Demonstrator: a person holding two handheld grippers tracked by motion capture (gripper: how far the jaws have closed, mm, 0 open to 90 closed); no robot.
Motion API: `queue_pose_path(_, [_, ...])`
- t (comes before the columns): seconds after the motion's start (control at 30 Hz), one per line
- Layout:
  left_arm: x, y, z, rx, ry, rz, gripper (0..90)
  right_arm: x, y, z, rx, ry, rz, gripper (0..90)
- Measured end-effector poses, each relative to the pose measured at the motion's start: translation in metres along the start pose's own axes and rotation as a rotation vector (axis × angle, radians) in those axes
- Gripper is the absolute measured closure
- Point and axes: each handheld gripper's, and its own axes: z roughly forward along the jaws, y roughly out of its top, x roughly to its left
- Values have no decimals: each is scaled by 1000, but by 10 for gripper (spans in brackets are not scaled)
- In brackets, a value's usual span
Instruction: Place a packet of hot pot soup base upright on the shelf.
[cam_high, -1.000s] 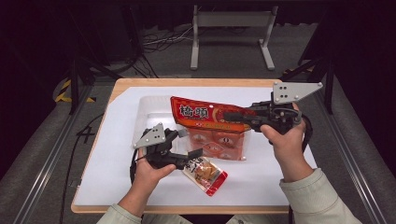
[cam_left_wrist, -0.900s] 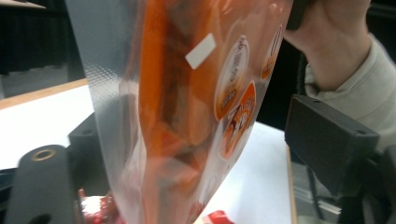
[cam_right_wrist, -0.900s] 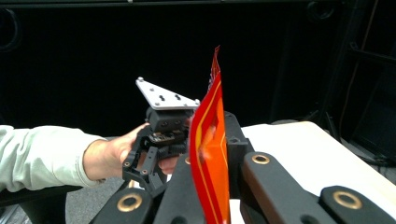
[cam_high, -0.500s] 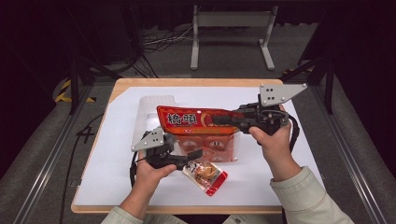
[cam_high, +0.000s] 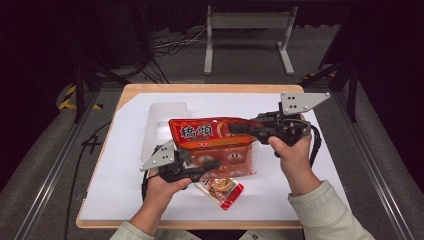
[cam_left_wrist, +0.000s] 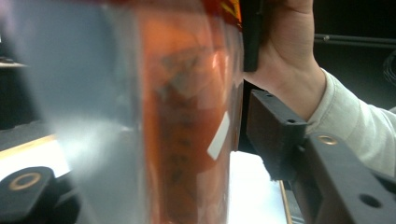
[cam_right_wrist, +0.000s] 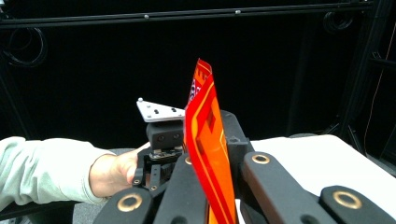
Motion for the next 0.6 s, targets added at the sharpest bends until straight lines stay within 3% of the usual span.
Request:
queue_pose_path(0.3, [-2, 2, -1, 23, -3, -24, 645, 0, -4, -1, -15, 6, 3, 900])
queue_pose_path(0.6, [-6, 4, -1, 51, -23, -53, 703, -1, -6, -2, -16, 11, 1, 900])
